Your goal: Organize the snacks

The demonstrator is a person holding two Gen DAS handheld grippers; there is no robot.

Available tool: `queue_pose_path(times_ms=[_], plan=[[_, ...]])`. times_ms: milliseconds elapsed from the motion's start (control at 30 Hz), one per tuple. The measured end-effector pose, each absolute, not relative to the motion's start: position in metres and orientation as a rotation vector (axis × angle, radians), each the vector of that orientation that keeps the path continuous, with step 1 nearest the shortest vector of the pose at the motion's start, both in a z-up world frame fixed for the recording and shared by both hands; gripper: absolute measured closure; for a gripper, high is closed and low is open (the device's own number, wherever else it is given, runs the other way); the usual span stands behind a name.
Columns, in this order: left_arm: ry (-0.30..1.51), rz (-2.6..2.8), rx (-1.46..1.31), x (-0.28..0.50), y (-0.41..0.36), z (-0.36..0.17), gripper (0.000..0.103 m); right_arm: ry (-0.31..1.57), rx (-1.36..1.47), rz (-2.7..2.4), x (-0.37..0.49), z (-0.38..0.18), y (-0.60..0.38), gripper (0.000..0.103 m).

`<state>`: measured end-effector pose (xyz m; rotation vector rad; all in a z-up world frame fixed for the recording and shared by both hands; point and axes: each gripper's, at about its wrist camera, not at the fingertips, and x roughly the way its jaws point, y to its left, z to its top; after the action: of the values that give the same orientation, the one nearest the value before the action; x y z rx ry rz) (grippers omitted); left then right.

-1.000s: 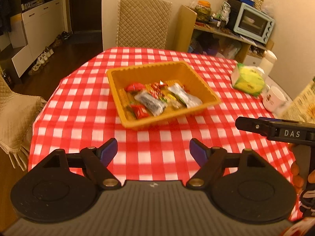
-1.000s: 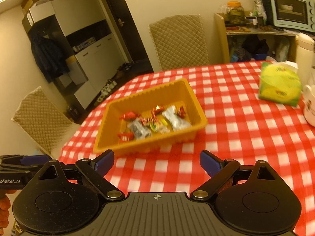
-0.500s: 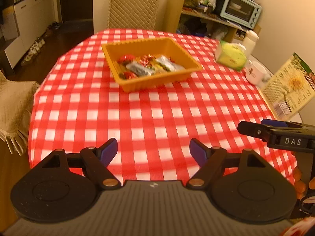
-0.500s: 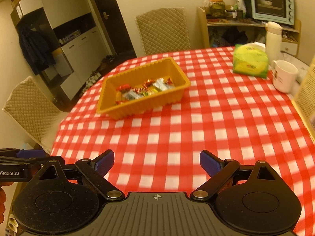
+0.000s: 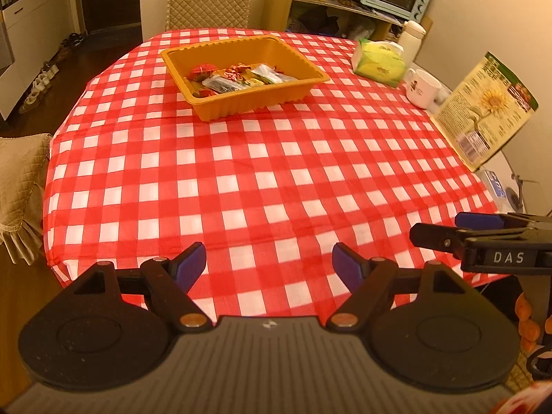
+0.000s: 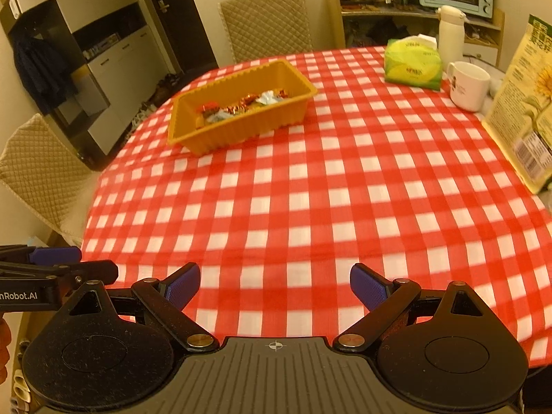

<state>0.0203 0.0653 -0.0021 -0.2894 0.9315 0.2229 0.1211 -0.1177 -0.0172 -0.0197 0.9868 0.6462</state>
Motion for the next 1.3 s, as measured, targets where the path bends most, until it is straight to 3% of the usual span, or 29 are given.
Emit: queue_pose_path(times_ms=[1300], plan=[[0.923,0.16,-0.273,0.006,0.054,-0.001,0.024,0.99,-0.025,0.63,0.092,-0.012,-0.124,0.01]])
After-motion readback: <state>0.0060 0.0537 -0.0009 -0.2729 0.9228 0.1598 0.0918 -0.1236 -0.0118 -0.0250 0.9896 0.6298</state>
